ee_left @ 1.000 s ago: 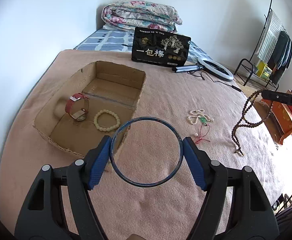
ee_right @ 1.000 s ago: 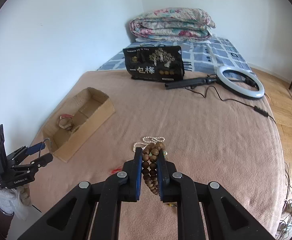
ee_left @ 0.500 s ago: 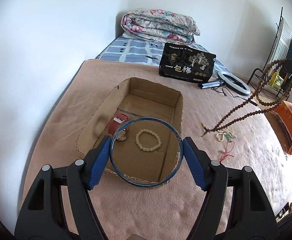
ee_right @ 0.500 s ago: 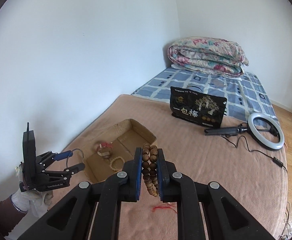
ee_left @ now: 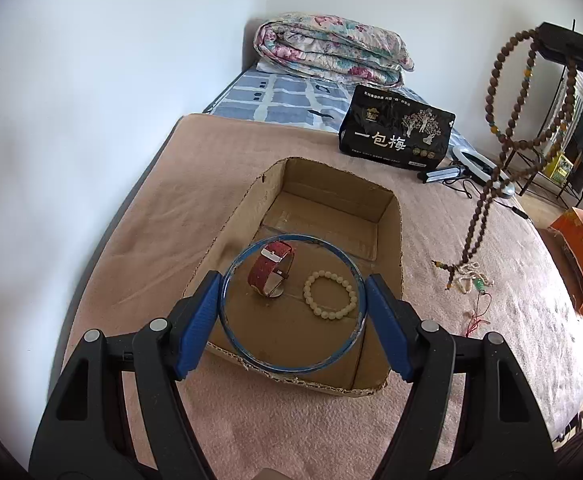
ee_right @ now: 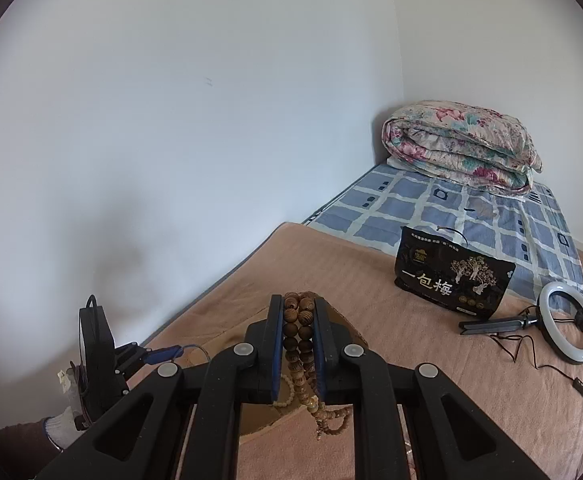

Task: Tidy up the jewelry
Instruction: 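Lift the bangle over the box with the left gripper while the right carries the necklace there, then open both grippers to drop the bangle and bead necklace into the box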

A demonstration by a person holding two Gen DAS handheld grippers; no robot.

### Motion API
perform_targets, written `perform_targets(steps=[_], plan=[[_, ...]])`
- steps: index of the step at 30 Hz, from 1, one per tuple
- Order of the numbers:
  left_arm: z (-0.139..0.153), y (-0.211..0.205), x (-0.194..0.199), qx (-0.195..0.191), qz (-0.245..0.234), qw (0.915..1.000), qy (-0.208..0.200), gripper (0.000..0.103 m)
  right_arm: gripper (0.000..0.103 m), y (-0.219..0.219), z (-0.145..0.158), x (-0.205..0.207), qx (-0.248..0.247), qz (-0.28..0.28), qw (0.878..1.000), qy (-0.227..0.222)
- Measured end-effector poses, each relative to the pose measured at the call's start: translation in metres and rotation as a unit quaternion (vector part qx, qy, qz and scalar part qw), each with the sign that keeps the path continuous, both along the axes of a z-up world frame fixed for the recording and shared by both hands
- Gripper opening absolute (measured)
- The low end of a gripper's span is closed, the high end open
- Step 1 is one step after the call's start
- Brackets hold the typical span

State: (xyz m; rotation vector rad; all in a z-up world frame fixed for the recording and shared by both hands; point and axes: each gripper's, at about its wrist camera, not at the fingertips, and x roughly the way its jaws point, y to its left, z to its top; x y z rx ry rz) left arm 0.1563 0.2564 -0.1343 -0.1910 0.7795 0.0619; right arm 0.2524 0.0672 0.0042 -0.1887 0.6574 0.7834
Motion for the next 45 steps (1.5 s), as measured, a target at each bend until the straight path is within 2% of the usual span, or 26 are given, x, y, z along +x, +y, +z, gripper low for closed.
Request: perform_targets(steps=[9,23,28,33,34,36,37,39,45], plan=[[-0.017,-0.004,0.009,-0.001,-0.01,0.9998,0.014,0.074,0.011,0.034,-0.01,0.018,0.001,0.011,1.0,0.002],[-0.049,-0.018,0.019,-0.01,-0.025,0.9986,0.047,0.074,0.011,0.051,-0.113,0.066,-0.037,-0.009,0.995,0.089],[-0.051,-0.018,0.022,-0.012,-0.025,0.9983,0.052,0.074,0.011,0.049,-0.132,0.072,-0.041,-0.016,0.993,0.107],[-0.049,-0.018,0.023,-0.009,-0.02,0.9984,0.052,0.076,0.013,0.048,-0.138,0.072,-0.042,-0.012,0.993,0.11],[-0.049,-0.017,0.023,-0.011,-0.018,0.9984,0.053,0.077,0.016,0.047,-0.137,0.072,-0.042,-0.013,0.993,0.108],[-0.048,-0.016,0.023,-0.014,-0.014,0.9983,0.055,0.083,0.043,0.044,-0.135,0.071,-0.039,-0.016,0.994,0.1],[-0.048,-0.016,0.023,-0.013,-0.011,0.9983,0.055,0.083,0.049,0.043,-0.133,0.07,-0.037,-0.018,0.994,0.097],[-0.046,-0.016,0.022,-0.012,-0.006,0.9984,0.056,0.083,0.073,0.038,-0.129,0.068,-0.035,-0.025,0.995,0.09],[-0.04,-0.019,0.015,-0.008,-0.005,0.9988,0.047,0.083,0.091,0.017,-0.118,0.065,-0.028,-0.058,0.996,0.064]])
